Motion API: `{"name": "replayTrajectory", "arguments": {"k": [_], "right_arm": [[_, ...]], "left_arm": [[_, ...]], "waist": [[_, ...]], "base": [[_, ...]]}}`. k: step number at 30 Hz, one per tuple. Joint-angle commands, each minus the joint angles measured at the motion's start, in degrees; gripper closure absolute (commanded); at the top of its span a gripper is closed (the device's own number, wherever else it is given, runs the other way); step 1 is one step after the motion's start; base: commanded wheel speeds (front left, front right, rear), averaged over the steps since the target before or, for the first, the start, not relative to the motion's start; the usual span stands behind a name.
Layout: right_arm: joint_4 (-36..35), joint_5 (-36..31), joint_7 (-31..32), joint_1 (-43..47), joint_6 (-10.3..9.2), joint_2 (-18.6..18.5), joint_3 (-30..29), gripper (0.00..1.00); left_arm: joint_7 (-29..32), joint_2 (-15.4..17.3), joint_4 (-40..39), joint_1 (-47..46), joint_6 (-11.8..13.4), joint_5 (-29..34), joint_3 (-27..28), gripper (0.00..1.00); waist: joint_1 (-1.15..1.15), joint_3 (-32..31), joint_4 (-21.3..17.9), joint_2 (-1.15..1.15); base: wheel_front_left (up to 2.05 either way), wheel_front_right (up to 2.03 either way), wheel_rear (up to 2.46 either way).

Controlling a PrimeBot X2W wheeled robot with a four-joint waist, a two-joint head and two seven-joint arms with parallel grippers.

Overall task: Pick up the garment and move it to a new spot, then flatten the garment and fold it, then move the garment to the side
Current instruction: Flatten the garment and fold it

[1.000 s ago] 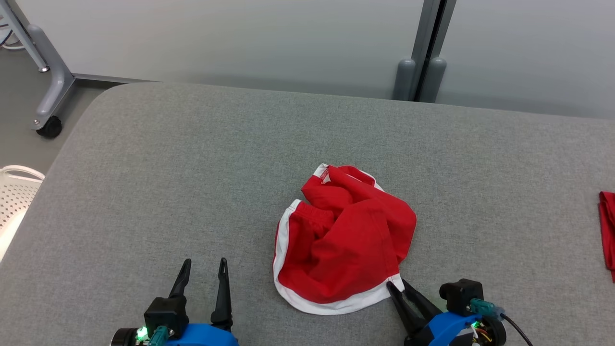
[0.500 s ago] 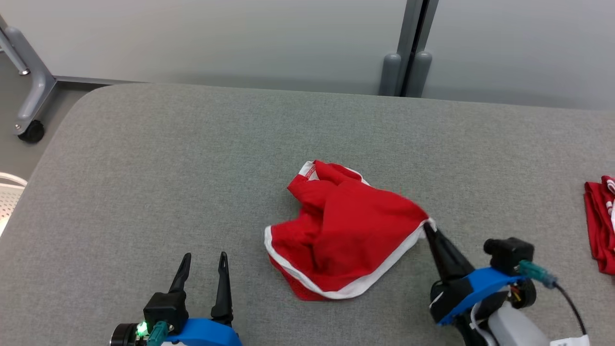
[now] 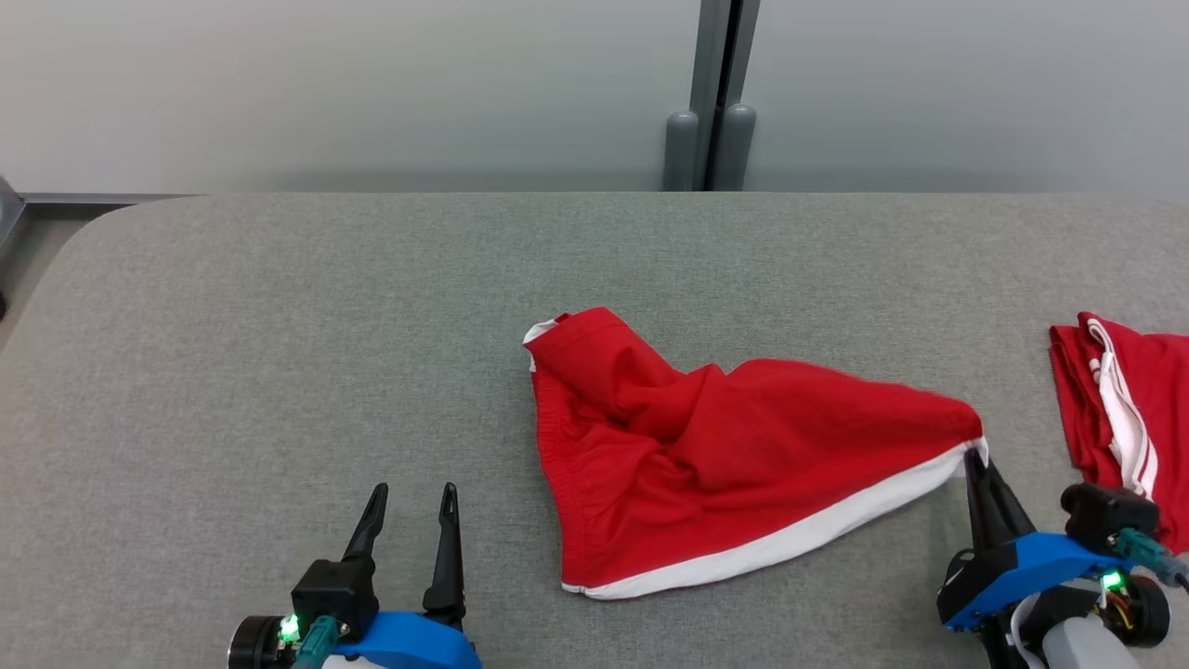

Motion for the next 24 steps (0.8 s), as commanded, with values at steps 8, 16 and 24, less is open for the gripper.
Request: {"name": "replayTrajectory", "arguments": {"k": [8, 16, 24], "right_arm": [[-2.56, -6.68, -0.04, 4.50, 0.00, 3.20, -2.11, 0.00], [-6.72, -8.60, -0.05, 6.65, 0.00, 4.87, -2.91, 0.00], [-7.54, -8.42, -0.05, 5.15, 0.00, 5.18, -1.55, 0.00]], "left_arm": [[-0.14, -0.02, 0.78, 0.60, -3.84, -2.02, -3.59, 0.00], [-0.14, 0.00, 5.94, 0.68, -7.51, -7.46, -9.68, 0.00], [-0.14, -0.01, 9.18, -1.30, -8.73, -13.31, -12.69, 0.00]], "waist": [[0.00, -0.75, -3.42, 0.00], [0.00, -0.98, -4.62, 0.00], [0.00, 0.21, -6.08, 0.00]], "base": [[0.00, 0.00, 0.00], [0.00, 0.00, 0.00], [0.00, 0.00, 0.00]]}}
